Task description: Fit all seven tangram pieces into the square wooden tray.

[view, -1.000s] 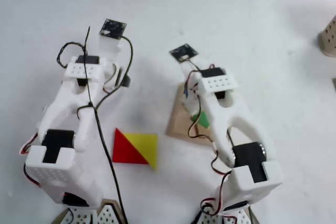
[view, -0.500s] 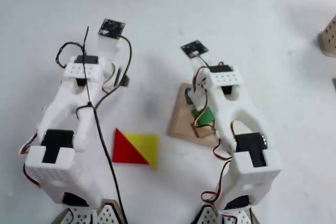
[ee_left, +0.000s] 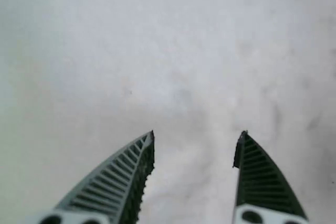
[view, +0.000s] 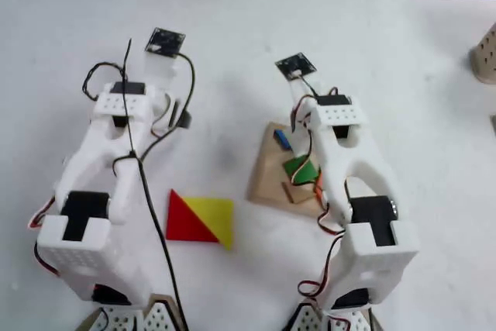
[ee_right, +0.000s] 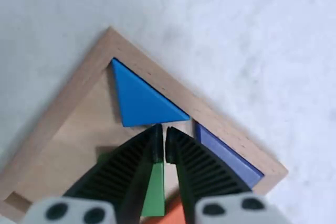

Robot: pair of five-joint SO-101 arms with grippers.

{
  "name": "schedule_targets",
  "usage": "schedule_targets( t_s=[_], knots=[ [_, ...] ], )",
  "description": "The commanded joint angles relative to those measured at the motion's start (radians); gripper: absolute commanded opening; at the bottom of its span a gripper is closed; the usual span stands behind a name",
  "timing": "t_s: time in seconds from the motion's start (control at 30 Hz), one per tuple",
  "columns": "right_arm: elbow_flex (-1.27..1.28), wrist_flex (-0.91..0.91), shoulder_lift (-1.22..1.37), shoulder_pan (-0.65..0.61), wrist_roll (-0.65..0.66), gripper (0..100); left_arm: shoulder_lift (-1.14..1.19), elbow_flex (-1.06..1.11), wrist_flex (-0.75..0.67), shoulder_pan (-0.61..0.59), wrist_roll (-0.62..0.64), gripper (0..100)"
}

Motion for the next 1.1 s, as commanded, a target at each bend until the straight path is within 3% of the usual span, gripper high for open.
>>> schedule_targets(
  t_s=[0.0,0.2,0.4,0.77,1.07],
  knots=[
    [-0.044,0.024,-0.038,0.004,0.0,1.9,-0.061,0.0,-0.021,-0.013,0.002,25],
    [0.049,0.125,-0.249,0.01,-0.091,1.9,-0.061,0.0,-0.023,-0.013,0.002,25],
    [0.345,0.008,-0.429,-0.005,-0.091,1.9,-0.061,0.0,-0.023,-0.012,0.002,25],
    [0.408,-0.071,-0.383,-0.004,-0.091,1.9,-0.061,0.0,-0.017,-0.012,0.003,25],
    [0.244,-0.073,-0.182,-0.001,-0.086,1.9,-0.062,0.012,-0.021,-0.012,0.003,25]
  ],
)
